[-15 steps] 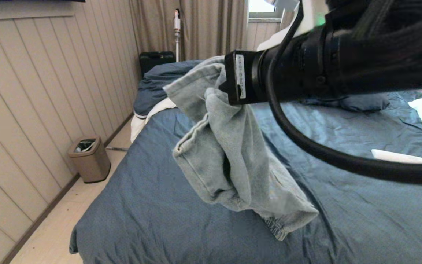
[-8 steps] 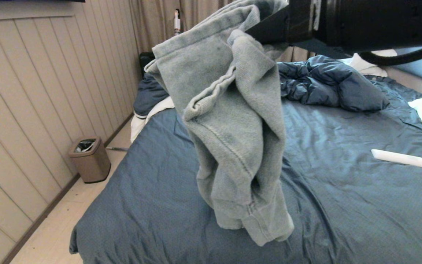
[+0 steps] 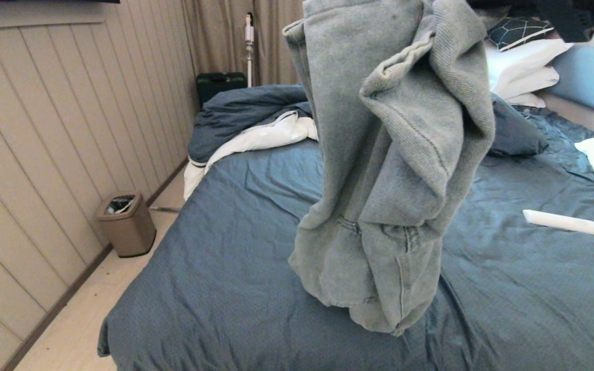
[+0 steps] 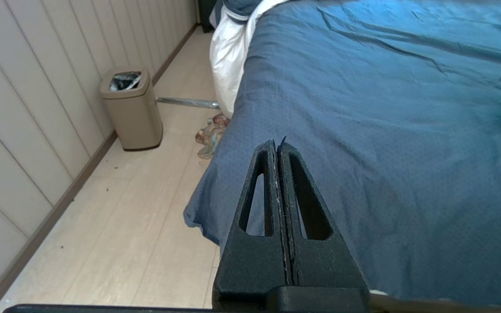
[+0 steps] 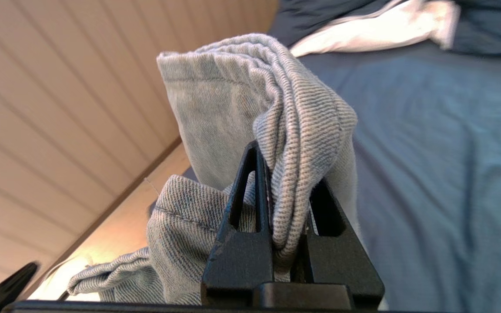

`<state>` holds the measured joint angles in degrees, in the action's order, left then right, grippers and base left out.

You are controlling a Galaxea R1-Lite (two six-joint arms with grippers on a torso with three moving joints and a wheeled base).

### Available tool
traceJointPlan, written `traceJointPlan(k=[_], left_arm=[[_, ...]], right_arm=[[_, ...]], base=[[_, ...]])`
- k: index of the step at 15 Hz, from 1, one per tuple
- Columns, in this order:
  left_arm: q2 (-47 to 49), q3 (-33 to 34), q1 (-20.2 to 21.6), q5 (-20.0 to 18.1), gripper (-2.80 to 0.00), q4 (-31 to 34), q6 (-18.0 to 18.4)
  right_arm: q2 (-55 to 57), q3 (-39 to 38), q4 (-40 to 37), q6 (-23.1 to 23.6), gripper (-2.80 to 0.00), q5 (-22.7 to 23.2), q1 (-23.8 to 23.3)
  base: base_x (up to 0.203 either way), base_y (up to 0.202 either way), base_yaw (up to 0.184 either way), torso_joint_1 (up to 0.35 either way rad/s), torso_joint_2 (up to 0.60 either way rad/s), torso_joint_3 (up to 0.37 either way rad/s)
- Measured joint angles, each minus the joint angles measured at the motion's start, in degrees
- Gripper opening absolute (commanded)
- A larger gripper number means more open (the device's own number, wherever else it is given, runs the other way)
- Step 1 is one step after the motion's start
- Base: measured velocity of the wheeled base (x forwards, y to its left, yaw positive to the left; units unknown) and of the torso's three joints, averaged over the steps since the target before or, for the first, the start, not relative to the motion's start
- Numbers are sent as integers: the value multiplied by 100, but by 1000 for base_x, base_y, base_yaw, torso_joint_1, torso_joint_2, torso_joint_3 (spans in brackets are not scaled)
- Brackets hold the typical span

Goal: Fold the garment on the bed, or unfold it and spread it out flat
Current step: Unford the blue shorts

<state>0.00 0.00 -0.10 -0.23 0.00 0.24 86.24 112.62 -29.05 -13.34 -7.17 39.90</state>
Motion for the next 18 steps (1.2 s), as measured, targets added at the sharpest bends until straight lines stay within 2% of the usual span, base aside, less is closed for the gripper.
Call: traceJointPlan(k=[6, 9, 12, 16, 18], left_arm=[[0, -2, 0, -1, -280, 5, 23], [0, -2, 0, -4, -280, 1, 21], [0, 0, 0, -1, -280, 0, 18], [0, 0, 0, 1, -280, 2, 47], [0, -11, 0, 5, -280, 31, 144]], right_arm=[[-85, -2, -124, 25, -280, -17, -291], [25, -11, -132, 22, -280, -24, -833], [210, -90, -119, 15, -280, 76, -1962], [464, -206, -88, 122, -280, 779, -3819], [672, -431, -19, 262, -280, 1084, -4552]], base=[[0, 0, 0, 0, 0, 0], [0, 0, 0, 0, 0, 0], [0, 0, 0, 0, 0, 0], [0, 0, 0, 0, 0, 0], [0, 0, 0, 0, 0, 0]])
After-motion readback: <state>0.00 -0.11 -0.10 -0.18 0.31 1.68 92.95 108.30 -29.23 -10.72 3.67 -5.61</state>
